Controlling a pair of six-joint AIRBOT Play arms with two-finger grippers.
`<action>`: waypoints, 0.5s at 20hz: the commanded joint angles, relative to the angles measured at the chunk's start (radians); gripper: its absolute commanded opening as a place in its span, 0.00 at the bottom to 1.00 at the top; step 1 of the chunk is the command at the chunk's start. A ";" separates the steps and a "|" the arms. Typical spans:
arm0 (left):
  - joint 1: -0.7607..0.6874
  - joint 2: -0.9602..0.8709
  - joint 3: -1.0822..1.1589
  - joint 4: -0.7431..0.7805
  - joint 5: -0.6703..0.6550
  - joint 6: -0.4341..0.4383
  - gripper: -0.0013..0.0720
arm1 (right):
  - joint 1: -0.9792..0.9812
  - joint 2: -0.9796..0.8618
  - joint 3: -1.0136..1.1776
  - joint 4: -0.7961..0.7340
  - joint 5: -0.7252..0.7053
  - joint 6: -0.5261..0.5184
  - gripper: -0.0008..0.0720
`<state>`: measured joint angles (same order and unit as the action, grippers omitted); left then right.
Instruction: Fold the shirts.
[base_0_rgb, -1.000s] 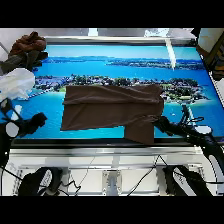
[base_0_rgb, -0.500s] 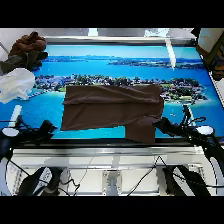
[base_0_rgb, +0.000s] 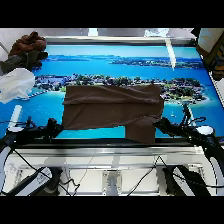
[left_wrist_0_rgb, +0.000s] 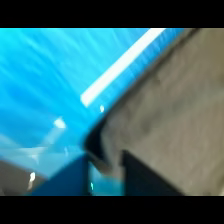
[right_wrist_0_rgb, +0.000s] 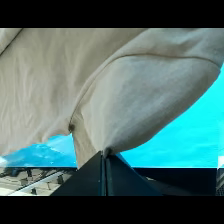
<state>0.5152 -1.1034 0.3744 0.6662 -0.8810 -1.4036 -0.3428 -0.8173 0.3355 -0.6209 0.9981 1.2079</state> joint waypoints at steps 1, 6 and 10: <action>0.001 -0.014 0.000 -0.114 0.045 0.080 0.03 | 0.000 0.000 0.001 0.004 -0.001 -0.001 0.05; 0.001 0.001 0.001 -0.487 -0.187 0.334 0.03 | 0.000 0.064 0.003 0.007 0.067 0.019 0.05; 0.001 0.136 0.001 -0.645 -0.261 0.375 0.03 | -0.001 0.222 0.004 -0.074 0.099 0.144 0.05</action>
<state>0.5159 -1.0416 0.3740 0.1745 -1.0626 -1.0931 -0.3428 -0.6853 0.3386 -0.6453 1.0592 1.2758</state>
